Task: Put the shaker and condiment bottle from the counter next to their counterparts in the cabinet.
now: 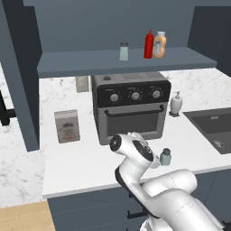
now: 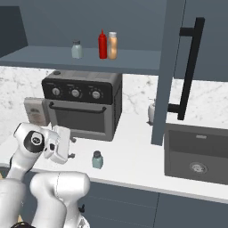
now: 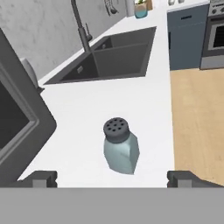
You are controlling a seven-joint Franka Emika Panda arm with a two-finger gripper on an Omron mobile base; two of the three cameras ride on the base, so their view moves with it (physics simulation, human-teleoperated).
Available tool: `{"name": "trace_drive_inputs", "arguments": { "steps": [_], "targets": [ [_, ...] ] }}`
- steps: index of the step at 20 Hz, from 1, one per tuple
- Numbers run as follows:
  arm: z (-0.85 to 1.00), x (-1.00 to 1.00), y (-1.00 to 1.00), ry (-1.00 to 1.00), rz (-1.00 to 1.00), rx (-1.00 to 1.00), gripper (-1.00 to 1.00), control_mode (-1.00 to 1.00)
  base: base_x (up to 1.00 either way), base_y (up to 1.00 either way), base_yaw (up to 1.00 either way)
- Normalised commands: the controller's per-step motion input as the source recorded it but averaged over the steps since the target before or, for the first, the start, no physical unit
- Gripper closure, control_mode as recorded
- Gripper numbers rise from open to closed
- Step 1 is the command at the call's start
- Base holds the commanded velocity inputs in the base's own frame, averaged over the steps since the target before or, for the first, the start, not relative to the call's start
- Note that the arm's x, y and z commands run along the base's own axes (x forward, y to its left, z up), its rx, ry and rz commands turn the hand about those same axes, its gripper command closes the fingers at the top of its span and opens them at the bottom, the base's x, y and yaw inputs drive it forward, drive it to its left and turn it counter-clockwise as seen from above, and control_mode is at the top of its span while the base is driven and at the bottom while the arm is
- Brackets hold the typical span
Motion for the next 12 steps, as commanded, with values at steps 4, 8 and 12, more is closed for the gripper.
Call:
{"name": "trace_drive_inputs", "arguments": {
  "steps": [4, 8, 12],
  "targets": [
    [-0.35, 0.08, -0.23, 0.0, 0.0, 0.0, -1.0, -1.0, 0.0, 0.0, 0.0],
    [-0.13, 0.3, -0.09, 0.04, 0.0, 0.0, -1.0, -1.0, 0.0, 0.0, 0.0],
    [-0.21, 0.21, -0.11, 0.02, 0.0, 0.0, -1.0, -1.0, 0.0, 0.0, 0.0]
  ]
}}
